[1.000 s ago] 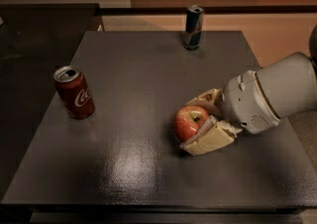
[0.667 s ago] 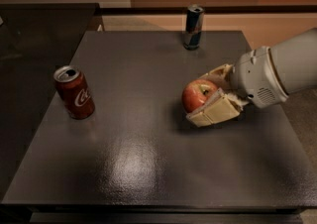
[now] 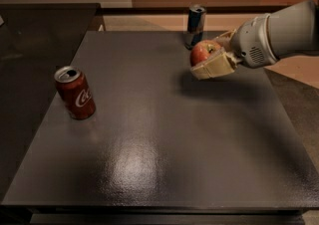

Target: Move apple near redbull can

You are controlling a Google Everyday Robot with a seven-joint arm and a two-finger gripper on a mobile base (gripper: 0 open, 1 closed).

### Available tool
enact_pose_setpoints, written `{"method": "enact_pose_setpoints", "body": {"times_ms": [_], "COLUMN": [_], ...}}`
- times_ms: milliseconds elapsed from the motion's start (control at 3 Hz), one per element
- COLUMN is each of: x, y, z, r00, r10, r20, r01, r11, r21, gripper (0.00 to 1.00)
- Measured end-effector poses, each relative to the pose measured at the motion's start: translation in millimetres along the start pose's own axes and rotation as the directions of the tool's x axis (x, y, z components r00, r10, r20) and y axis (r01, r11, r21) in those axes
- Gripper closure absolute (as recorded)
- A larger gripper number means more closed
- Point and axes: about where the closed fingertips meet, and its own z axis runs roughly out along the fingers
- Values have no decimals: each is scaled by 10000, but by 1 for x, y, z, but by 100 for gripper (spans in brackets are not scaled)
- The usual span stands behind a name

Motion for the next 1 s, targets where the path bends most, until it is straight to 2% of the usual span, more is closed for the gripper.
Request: {"method": "enact_pose_setpoints", "body": {"times_ms": [333,667,1000], "x": [-4,-4,6], "y": [-49,-94,-122], "z": [20,41,60], "r00": [9993,9982,9972], "r10": [320,570,714], "r20": [202,161,-209], "r01": [-338,-589,-652], "r11": [9946,9832,9742], "r21": [976,1730,2163], "gripper": [100,100,100]}}
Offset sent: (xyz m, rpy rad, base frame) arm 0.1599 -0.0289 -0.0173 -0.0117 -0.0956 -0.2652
